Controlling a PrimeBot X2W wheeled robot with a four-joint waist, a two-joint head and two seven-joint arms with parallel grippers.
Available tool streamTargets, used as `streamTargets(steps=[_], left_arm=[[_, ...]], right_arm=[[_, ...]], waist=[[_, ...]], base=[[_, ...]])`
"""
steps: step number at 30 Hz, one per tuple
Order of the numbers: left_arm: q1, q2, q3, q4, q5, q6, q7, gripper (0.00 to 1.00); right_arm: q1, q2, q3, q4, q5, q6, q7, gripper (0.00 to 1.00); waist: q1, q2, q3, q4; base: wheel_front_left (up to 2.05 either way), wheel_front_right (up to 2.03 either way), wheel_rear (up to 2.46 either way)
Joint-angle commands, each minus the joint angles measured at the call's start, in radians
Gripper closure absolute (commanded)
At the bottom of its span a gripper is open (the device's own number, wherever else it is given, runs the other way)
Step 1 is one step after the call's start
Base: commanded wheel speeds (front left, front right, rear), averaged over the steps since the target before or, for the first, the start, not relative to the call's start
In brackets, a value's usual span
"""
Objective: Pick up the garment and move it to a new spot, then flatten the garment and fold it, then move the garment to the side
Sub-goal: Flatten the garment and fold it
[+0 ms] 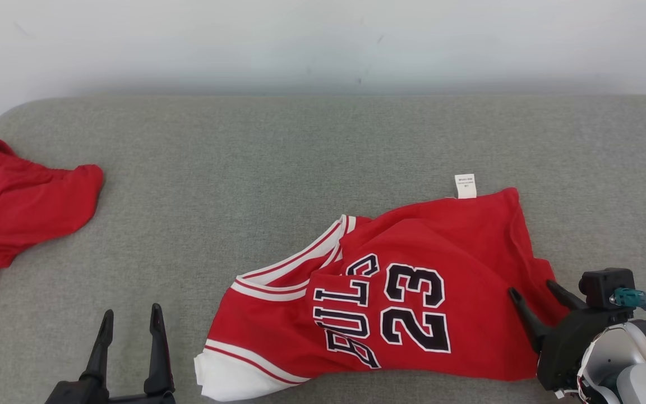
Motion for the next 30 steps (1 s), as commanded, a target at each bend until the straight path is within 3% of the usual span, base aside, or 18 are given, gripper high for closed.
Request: streamTargets(steps=[1, 5, 6, 7, 13, 21, 30], left_arm=[[-0.003, -0.001, 0.002, -0.002, 0.009, -0.001, -0.003, 0.0], [0.001, -0.001, 0.007, -0.008, 0.004, 0.002, -0.003, 0.0], [-0.004, -0.001, 0.003, -0.007, 0.002, 0.002, -0.003, 0.0], [-0.008, -0.001, 0.003, -0.006, 0.002, 0.002, -0.003, 0.0], [-0.008, -0.001, 0.011, -0.006, -0.001, 0.008, -0.003, 0.0], [-0.008, -0.001, 0.006, -0.001, -0.006, 0.01, -0.003, 0.0], [-0.034, -0.001, -0.008, 0.007, -0.006, 0.005, -0.003, 0.0]], right_arm=[[0.001, 0.007, -0.009, 0.009, -0.008, -0.003, 0.002, 0.0], [-0.026, 0.022, -0.021, 0.064, -0.007, -0.002, 0.006, 0.0], [-0.038, 0.005, -0.013, 0.104, -0.036, -0.002, 0.014, 0.62], [-0.048, 0.008, -0.009, 0.119, -0.033, -0.003, 0.002, 1.0], [-0.078, 0.023, 0.0, 0.146, -0.006, -0.003, -0.079, 1.0], [-0.131, 0.005, 0.002, 0.089, 0.05, -0.003, -0.148, 1.0], [-0.307, 0.004, 0.02, 0.147, 0.063, -0.002, -0.15, 1.0]], waist=[[0.0, -0.0001, 0.009, 0.012], [0.0, -0.0001, 0.022, 0.024], [0.0, -0.0001, 0.028, 0.03], [0.0, -0.0001, 0.03, 0.032], [0.0, -0.0001, 0.03, 0.035], [0.0, -0.0001, 0.025, 0.024], [0.0, -0.0001, 0.045, 0.054]], base=[[0.0, 0.0, 0.0], [0.0, 0.0, 0.0], [0.0, 0.0, 0.0], [0.0, 0.0, 0.0], [0.0, 0.0, 0.0], [0.0, 0.0, 0.0], [0.0, 0.0, 0.0]])
